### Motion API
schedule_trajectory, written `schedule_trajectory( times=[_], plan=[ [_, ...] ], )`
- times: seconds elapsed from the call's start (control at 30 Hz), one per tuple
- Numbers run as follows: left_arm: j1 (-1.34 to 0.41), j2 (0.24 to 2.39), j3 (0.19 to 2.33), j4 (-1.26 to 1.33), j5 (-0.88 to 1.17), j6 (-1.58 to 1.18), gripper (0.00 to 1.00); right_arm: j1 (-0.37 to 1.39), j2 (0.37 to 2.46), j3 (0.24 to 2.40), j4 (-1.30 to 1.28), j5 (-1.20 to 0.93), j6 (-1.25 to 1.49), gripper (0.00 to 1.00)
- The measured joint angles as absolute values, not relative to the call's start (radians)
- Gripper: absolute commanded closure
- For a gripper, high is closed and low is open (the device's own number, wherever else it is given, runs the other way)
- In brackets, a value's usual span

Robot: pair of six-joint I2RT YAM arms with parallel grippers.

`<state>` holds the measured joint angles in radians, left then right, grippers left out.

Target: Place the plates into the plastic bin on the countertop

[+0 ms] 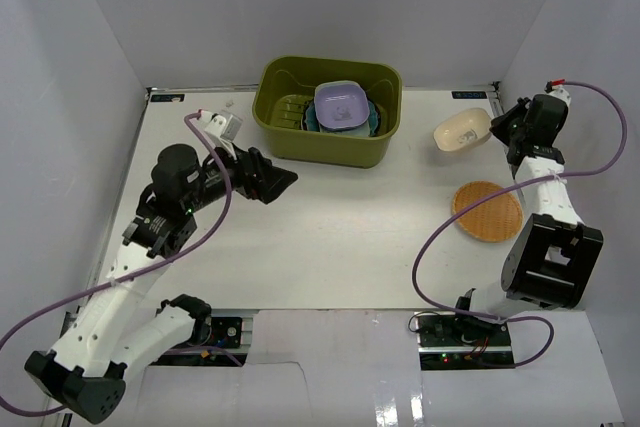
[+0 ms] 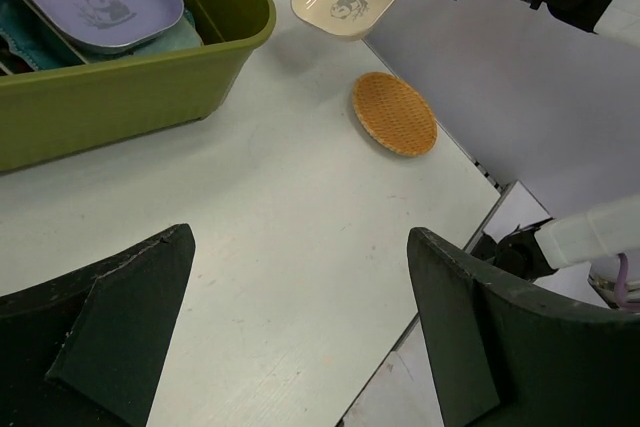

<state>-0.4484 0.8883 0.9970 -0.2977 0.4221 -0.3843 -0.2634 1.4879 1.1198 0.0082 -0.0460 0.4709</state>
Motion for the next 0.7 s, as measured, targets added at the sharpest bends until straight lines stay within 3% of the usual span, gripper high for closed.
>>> schedule_trajectory(
  times=[0.33, 0.7],
  plan=[
    [-0.448, 0.820, 0.894, -0.381, 0.378, -0.371, 0.02, -0.261, 1.426, 0.989, -0.004, -0.134, 0.554, 0.92],
    [-0.465, 0.749, 0.787, -0.400, 0.320, -0.363, 0.02, -0.131, 1.224, 1.306, -0.028, -0.133, 0.566, 0.92]
  ],
)
